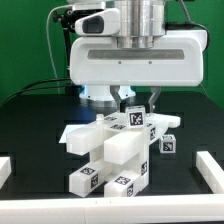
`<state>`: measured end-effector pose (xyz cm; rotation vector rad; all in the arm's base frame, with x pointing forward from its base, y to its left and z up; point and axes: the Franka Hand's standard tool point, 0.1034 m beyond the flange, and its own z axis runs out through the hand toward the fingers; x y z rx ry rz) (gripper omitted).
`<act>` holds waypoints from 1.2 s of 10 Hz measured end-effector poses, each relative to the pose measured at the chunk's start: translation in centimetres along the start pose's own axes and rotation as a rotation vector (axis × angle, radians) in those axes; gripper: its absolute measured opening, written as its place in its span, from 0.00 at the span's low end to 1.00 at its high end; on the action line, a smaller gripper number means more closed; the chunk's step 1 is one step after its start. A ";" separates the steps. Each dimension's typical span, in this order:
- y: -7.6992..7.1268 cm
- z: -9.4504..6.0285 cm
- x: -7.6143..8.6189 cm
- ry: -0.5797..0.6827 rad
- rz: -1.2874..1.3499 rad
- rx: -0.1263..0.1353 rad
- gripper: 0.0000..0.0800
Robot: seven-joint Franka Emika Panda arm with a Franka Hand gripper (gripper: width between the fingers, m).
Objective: Assemble chair
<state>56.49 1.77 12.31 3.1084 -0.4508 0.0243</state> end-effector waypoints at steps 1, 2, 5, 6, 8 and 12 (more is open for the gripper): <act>0.0 0.0 0.0 -0.001 0.092 0.001 0.36; 0.0 0.0 0.0 -0.002 0.176 0.007 0.36; -0.2 0.0 0.0 -0.016 0.493 0.037 0.36; -0.3 0.0 0.0 -0.019 0.577 0.040 0.36; -0.3 0.0 0.0 -0.018 0.552 0.040 0.36; 0.4 -0.2 0.6 0.001 0.054 0.043 0.79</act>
Offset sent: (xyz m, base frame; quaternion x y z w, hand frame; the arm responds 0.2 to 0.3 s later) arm -0.0013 -0.0079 -0.0008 0.0147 -0.0127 0.2998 0.9538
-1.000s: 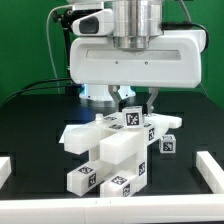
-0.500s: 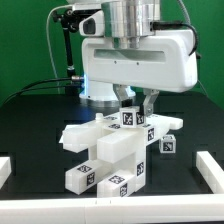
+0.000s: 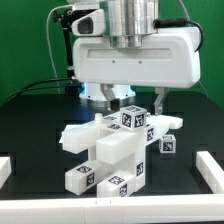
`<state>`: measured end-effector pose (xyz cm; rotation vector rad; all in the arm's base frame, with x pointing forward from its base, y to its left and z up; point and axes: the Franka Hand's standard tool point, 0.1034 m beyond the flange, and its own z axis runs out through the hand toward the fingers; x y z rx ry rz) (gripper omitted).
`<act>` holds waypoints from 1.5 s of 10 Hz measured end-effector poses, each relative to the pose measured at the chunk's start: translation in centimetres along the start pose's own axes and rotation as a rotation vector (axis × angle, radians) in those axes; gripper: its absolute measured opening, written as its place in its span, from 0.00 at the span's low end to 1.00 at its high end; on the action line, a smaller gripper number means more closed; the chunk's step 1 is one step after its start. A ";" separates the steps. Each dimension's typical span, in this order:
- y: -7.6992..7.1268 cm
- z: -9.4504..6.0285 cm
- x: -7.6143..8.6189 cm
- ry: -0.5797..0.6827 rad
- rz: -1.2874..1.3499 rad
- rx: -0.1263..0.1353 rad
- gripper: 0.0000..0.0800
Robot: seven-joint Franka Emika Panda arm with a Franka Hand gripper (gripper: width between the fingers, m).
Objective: Assemble chair
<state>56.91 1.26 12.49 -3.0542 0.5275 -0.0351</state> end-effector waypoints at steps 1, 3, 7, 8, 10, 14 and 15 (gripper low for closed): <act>0.0 0.1 0.0 0.000 -0.150 -0.001 0.80; 0.1 0.2 0.2 0.007 -0.348 -0.005 0.81; 0.2 0.2 1.0 0.004 -0.810 -0.065 0.81; 0.0 0.3 1.0 0.000 -0.871 -0.068 0.81; 0.1 0.4 1.0 0.001 -0.820 -0.067 0.66; 0.0 0.4 1.0 0.010 -0.546 -0.064 0.35; 0.0 0.4 1.0 0.011 -0.504 -0.063 0.35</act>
Offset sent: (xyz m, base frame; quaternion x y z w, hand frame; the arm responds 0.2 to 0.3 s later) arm 0.0000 0.0000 0.0000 0.0000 0.0000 -0.1296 0.9916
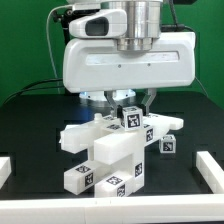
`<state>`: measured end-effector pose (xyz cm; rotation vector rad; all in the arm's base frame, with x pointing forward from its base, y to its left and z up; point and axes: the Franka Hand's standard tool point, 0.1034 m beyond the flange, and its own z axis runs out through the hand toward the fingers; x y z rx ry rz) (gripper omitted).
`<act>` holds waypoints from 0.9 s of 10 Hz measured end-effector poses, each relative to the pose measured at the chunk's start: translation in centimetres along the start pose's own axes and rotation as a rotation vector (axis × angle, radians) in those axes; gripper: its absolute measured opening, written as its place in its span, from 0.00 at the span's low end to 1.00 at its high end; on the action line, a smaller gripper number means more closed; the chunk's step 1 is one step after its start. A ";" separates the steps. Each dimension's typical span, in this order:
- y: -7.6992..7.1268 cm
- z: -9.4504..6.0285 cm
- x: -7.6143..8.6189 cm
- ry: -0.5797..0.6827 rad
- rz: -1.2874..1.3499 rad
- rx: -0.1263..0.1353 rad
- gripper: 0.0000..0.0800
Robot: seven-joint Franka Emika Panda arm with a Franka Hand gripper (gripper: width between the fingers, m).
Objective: Assemble chair
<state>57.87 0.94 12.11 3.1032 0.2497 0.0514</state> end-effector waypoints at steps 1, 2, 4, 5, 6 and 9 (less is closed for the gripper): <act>0.0 0.0 0.0 0.000 0.092 0.000 0.35; 0.0 0.0 0.0 0.000 0.156 0.000 0.35; -0.1 0.0 0.0 0.000 0.313 0.001 0.35; -0.2 0.0 0.0 0.000 0.417 0.001 0.36; -0.2 0.0 0.0 -0.001 0.481 0.002 0.36; -0.3 0.1 0.0 -0.003 0.711 0.020 0.36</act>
Offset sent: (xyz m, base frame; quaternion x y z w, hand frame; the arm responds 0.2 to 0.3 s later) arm 0.0000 0.0000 0.0000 0.0000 0.0000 0.1938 0.9810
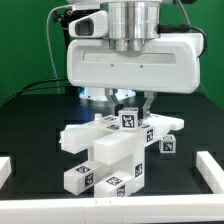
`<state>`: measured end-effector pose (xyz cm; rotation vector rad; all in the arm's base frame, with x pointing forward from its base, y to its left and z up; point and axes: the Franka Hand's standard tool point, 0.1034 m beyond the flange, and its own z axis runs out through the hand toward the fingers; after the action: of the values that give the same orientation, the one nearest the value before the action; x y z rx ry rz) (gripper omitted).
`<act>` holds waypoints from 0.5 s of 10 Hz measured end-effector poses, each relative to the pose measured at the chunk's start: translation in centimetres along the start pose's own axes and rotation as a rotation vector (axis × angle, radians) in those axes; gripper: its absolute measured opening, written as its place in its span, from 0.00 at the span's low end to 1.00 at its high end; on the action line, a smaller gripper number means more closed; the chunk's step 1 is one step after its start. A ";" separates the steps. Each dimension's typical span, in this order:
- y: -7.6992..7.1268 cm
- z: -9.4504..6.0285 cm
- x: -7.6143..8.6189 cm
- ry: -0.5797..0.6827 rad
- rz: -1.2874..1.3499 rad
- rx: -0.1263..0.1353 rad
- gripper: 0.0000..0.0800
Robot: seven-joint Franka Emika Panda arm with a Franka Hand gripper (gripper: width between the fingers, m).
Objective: Assemble chair
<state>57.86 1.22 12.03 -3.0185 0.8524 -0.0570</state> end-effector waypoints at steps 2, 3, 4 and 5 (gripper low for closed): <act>0.0 0.0 0.0 -0.001 0.023 0.001 0.49; 0.0 0.0 0.0 -0.001 0.023 0.000 0.67; -0.1 0.0 -0.1 -0.006 -0.002 -0.002 0.67; -0.2 -0.1 -0.2 -0.016 -0.061 -0.009 0.78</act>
Offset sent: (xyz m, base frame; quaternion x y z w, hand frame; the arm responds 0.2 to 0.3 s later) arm 0.0000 0.0000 0.0000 0.0000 0.0000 -0.0650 0.9979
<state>57.83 1.50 12.17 -3.0484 0.7616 -0.0297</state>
